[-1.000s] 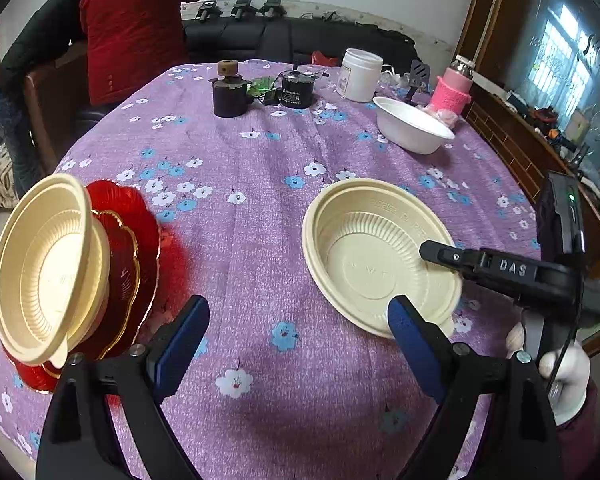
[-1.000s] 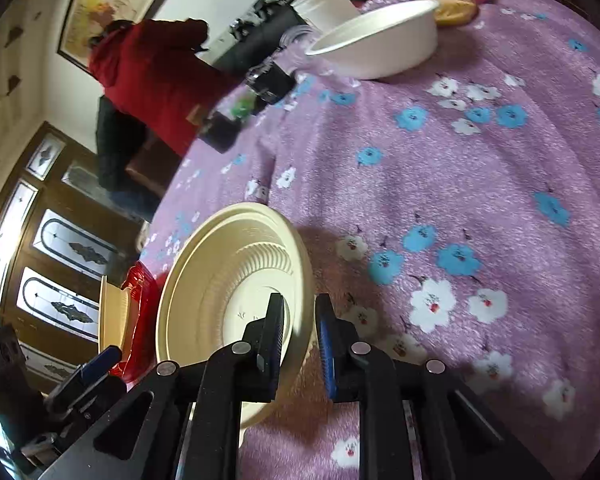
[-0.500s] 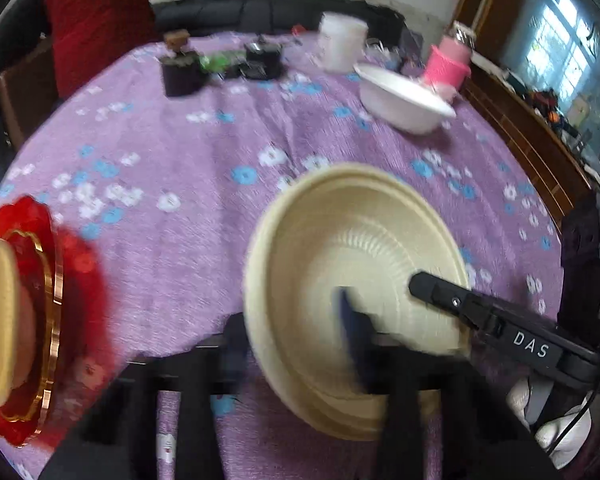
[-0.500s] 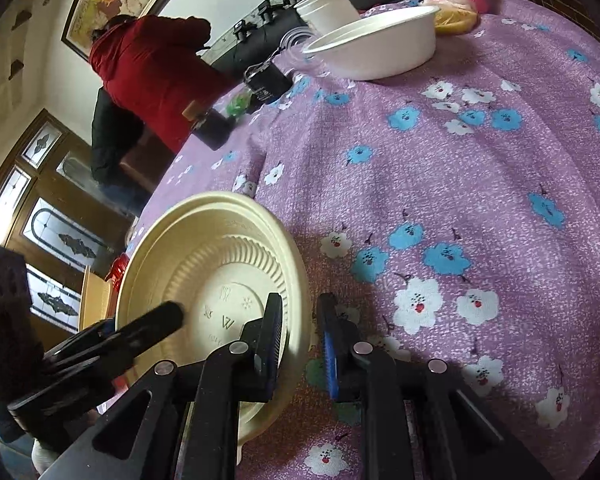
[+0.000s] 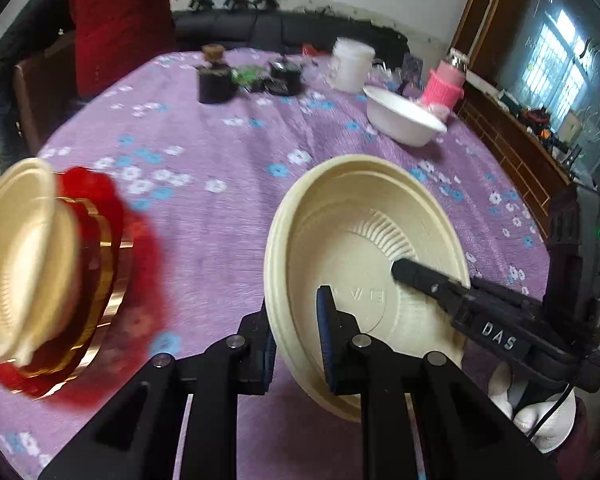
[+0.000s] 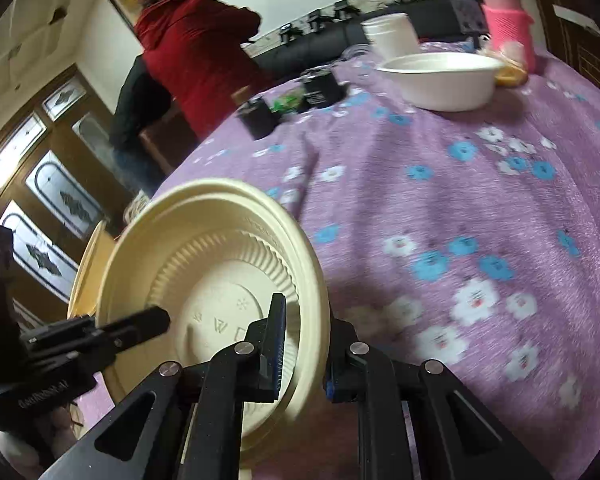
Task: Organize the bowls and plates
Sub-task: 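Lower the second cream plate onto the stack and open the right gripper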
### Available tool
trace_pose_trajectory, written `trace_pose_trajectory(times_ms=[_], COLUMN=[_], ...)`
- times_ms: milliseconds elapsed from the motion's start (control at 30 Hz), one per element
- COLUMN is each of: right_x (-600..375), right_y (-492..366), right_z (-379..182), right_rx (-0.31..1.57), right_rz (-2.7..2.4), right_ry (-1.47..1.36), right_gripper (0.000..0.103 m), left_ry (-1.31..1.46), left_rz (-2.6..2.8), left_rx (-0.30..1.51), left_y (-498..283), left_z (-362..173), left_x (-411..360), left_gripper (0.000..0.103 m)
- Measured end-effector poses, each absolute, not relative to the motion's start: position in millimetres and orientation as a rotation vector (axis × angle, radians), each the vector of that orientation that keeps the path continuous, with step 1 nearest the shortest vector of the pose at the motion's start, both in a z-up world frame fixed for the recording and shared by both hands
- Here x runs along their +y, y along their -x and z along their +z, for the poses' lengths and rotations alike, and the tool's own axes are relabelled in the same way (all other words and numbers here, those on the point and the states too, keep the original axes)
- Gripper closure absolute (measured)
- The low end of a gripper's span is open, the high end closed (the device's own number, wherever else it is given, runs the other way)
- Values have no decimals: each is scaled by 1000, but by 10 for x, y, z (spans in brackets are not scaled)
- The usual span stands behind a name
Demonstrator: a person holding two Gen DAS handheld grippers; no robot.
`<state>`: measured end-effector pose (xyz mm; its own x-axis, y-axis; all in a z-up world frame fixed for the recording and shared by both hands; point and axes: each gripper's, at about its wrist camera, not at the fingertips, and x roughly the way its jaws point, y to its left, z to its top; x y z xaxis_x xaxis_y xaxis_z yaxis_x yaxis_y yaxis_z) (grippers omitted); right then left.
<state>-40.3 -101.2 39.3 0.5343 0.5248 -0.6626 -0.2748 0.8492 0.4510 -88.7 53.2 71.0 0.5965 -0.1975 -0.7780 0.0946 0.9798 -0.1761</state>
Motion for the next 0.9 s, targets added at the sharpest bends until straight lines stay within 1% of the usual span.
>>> trace_pose_trajectory(times_ms=[100, 133, 200, 267, 367, 467, 600, 667, 733, 800, 833, 867, 900], right_x=[-746, -592, -345, -47, 410, 833, 1336, 1520, 1664, 1747, 1765, 1810, 1852], right_y=[519, 553, 590, 607, 551, 433, 246, 165, 77, 55, 75, 101, 121], right_z=[510, 602, 760, 944, 1128, 1239, 1250, 1175, 1051, 964, 951, 956, 949], right_rx=[892, 885, 865, 839, 828, 829, 859, 887, 922, 936, 923, 903, 892], right_rz=[524, 550, 567, 590, 639, 680, 707, 702, 695, 686, 683, 671, 657], right_ry=[-302, -282, -232, -175, -126, -81, -36, -27, -25, -11, -1, 28, 64], right_gripper=[87, 86, 86, 86, 86, 86, 86, 86, 86, 87, 87, 87, 87], left_ry=[144, 151, 171, 206, 226, 244, 262, 280, 291, 297, 289, 282, 290], left_rz=[-134, -118, -77, -45, 22, 84, 154, 169, 177, 172, 173, 185, 187], left_rx=[870, 857, 818, 776, 736, 737, 759, 788, 816, 813, 804, 798, 781], left_y=[1057, 1097, 1210, 1321, 1381, 1317, 1185, 1116, 1083, 1133, 1167, 1193, 1237], left_z=[858, 904, 1011, 1125, 1250, 1289, 1217, 1126, 1032, 996, 1002, 1017, 1042], left_x=[808, 894, 1108, 1360, 1741, 2109, 2513, 2650, 2755, 2822, 2842, 2851, 2871], left_gripper=[86, 83, 81, 76, 75, 75, 75, 75, 72, 72, 64, 48, 41])
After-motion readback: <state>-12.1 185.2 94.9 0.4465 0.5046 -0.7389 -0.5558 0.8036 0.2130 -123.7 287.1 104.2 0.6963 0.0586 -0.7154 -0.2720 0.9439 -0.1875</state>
